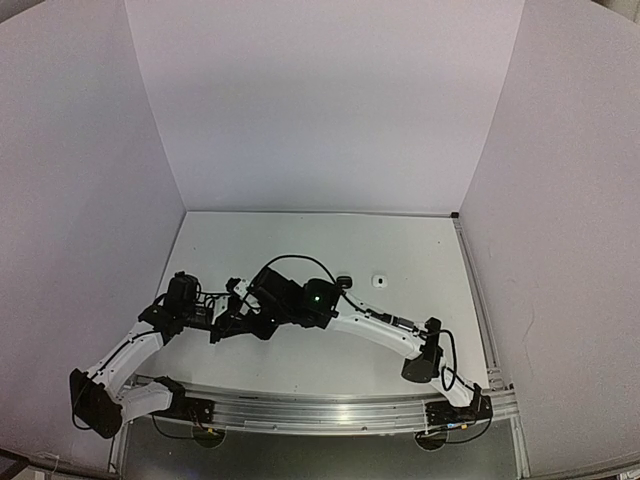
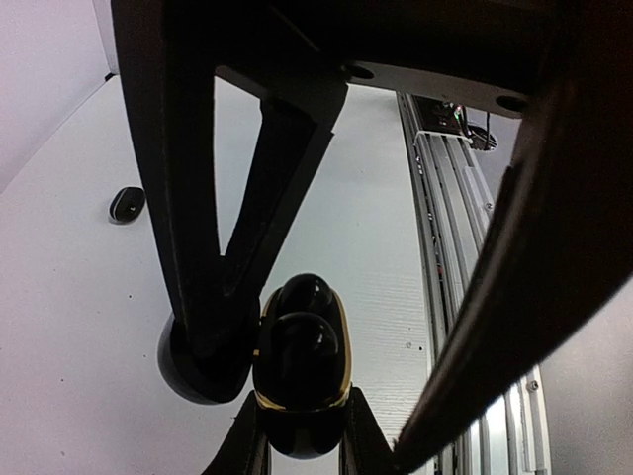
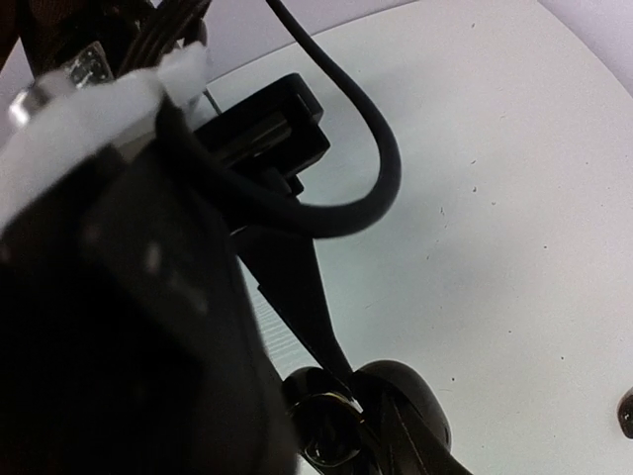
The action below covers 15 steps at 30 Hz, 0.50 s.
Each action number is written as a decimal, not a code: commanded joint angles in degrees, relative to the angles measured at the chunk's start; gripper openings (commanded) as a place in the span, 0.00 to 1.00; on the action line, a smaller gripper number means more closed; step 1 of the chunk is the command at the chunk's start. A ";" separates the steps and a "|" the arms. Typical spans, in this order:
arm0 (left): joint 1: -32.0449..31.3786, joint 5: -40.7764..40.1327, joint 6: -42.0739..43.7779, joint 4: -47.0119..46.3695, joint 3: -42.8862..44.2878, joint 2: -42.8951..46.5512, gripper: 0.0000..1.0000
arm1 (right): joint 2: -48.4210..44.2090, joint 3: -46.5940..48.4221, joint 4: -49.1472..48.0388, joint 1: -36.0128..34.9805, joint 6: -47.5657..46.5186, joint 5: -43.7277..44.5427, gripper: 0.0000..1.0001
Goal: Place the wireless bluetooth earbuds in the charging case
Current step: Insert the left earbud into the left side groove of the charging case, then close the charging case with the earbuds.
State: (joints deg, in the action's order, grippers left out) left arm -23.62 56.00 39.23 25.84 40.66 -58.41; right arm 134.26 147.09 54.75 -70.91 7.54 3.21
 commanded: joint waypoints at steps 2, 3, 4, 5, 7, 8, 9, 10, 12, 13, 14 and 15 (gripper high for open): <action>-1.09 4.89 -7.55 -6.48 -0.95 1.50 0.00 | -6.87 -0.33 -8.98 0.07 -1.36 3.58 0.49; -1.12 4.49 -8.42 -7.19 -1.11 1.60 0.00 | -8.08 -1.50 -9.72 0.07 -1.31 4.07 0.49; -1.08 4.26 -9.06 -7.83 -1.25 1.73 0.00 | -9.05 -2.62 -10.21 0.07 -1.28 4.72 0.49; -1.07 4.13 -9.61 -8.33 -1.39 1.84 0.00 | -9.76 -3.41 -10.51 0.07 -1.25 5.36 0.50; -1.08 4.01 -10.51 -9.13 -1.47 1.89 0.00 | -10.66 -4.20 -10.88 0.07 -1.21 6.10 0.50; -1.08 3.96 -10.63 -9.15 -1.48 1.89 0.00 | -10.85 -4.20 -11.05 0.07 -1.20 6.24 0.50; -1.08 3.98 -10.71 -9.08 -1.47 1.89 0.00 | -10.95 -4.10 -11.22 0.06 -1.18 6.26 0.50; -1.08 4.00 -10.72 -8.98 -1.47 1.91 0.00 | -10.97 -3.95 -11.37 0.08 -1.16 6.25 0.51; -1.08 3.85 -10.22 -8.56 -1.47 2.04 0.00 | -11.14 -3.63 -11.64 0.19 -0.88 6.29 0.51; -1.08 3.77 -9.52 -8.11 -1.50 2.05 0.00 | -11.36 -3.52 -11.83 0.28 -0.41 6.60 0.51; -1.08 3.66 -8.73 -7.67 -1.51 2.15 0.00 | -11.59 -3.46 -12.00 0.51 0.39 7.15 0.52; -1.08 3.53 -8.04 -7.42 -1.58 2.39 0.00 | -11.89 -3.61 -12.05 0.88 2.25 8.39 0.51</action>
State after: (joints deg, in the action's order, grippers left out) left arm -24.38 58.42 29.83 18.36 39.29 -57.26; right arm 125.82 143.31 47.46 -71.07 6.70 7.58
